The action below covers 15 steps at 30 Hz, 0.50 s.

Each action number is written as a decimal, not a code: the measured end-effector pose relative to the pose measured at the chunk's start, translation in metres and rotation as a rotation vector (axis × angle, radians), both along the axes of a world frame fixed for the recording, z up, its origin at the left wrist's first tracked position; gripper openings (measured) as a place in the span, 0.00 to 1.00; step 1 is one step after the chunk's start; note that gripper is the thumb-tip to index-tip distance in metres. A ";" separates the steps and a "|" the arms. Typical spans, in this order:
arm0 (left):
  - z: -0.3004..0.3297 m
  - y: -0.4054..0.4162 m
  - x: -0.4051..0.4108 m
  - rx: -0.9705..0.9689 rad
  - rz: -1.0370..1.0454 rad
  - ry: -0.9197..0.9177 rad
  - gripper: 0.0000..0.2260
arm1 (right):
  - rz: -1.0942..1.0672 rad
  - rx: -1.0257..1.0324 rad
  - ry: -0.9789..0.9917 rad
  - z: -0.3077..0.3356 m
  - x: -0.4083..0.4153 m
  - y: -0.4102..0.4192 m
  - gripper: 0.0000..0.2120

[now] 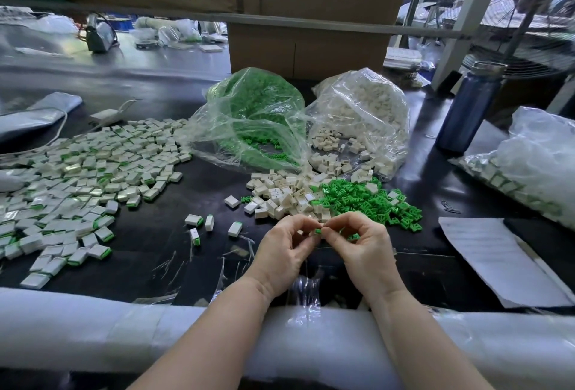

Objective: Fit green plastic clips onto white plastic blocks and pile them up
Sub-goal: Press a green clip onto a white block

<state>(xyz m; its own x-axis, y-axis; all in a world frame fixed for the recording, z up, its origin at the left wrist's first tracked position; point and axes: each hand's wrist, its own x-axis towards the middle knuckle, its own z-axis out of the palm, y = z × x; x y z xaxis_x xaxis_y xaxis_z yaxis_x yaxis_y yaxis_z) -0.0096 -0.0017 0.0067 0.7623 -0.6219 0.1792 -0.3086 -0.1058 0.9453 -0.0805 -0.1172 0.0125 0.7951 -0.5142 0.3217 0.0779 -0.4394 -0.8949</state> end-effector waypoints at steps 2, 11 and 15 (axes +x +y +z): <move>0.000 0.000 0.000 0.011 0.010 -0.028 0.04 | -0.012 -0.059 0.011 -0.001 0.000 0.000 0.07; 0.000 0.001 0.001 0.022 0.191 -0.070 0.08 | -0.133 -0.102 0.011 -0.004 0.003 -0.003 0.07; -0.002 0.005 0.009 0.059 0.556 -0.200 0.09 | -0.275 -0.086 0.049 -0.007 0.002 -0.010 0.04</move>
